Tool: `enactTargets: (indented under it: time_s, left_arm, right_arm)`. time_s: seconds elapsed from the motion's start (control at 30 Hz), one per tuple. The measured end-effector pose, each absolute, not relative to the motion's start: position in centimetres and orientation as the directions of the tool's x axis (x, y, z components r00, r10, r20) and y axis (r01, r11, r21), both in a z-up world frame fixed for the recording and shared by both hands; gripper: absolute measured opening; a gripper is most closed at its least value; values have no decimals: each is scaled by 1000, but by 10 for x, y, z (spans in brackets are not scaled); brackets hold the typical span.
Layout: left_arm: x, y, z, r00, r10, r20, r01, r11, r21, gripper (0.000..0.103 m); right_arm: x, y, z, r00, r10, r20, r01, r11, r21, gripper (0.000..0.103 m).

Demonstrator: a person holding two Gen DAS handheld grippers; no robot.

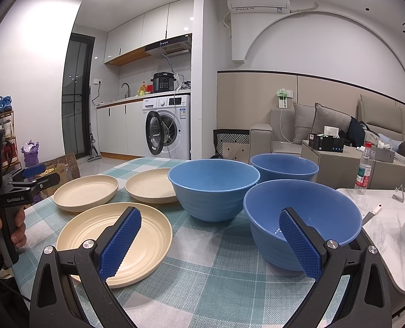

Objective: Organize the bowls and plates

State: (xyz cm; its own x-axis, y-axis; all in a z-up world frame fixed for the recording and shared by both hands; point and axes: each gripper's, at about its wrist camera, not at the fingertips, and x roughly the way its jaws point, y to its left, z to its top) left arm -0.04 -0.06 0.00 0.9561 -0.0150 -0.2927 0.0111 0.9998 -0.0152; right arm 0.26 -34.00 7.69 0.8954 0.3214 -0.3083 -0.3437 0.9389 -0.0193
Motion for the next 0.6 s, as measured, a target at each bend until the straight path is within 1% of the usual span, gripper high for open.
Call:
enactTargets:
  time_s: [0.6]
  left_arm:
    - [1, -1, -3, 951, -15, -309, 12, 1000, -12, 103]
  right_arm:
    - [5, -340, 76, 895, 309, -321, -335, 942, -26, 103]
